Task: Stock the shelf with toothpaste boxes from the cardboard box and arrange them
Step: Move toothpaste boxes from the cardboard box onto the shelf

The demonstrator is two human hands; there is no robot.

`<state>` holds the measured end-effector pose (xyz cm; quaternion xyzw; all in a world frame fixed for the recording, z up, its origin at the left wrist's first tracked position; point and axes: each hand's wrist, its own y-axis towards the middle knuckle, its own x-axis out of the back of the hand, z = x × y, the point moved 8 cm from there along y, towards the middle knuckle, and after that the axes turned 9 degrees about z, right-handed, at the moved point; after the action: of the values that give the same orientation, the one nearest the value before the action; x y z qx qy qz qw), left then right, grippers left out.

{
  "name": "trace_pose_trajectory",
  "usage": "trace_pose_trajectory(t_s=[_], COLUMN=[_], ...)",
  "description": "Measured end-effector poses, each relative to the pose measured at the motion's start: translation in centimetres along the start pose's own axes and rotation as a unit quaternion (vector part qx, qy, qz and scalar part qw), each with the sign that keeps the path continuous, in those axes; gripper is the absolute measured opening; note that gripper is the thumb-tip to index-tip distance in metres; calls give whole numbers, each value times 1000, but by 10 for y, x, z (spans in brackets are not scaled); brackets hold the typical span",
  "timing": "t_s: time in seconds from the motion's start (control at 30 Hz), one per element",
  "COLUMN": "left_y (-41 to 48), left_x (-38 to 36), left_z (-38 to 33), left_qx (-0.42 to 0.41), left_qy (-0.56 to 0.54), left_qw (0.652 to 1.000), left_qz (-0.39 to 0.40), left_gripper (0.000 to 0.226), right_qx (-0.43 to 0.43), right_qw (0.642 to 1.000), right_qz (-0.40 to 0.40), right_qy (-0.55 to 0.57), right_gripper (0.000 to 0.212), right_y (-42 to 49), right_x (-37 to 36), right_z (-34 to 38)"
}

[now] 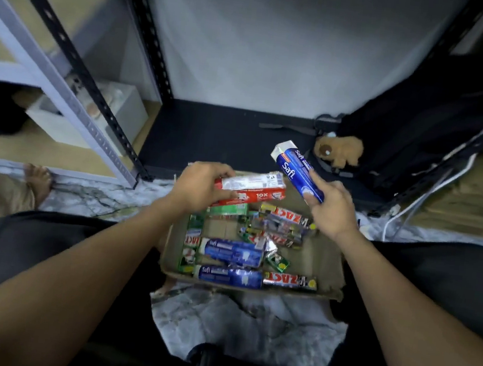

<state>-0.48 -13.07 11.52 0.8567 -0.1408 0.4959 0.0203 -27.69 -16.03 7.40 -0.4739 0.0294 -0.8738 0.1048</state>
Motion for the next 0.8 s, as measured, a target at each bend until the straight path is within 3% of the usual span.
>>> trace_pose_trajectory(t_s=[0.23,0.47,0.63,0.8], left_y=[3,-9,-2,22], left_x=[164,285,336,361], left_z=[-97,-163,-177,-168], left_qx=[-99,-154,-140,-80], left_qy=[65,121,154,171], left_qw=[984,955,942,940], left_qz=[-133,-222,-263,-284], left_gripper=[34,36,35,35], right_qx=[114,194,164,70], right_qw=[983,932,911,915], right_qz=[-143,-290,-316,-248], right_qy=[-27,-102,-207,-312], right_gripper=[55,54,54,53], right_y=[-11,-36,-23,23], right_x=[149,281,335,356], right_z=[78,154,190,199])
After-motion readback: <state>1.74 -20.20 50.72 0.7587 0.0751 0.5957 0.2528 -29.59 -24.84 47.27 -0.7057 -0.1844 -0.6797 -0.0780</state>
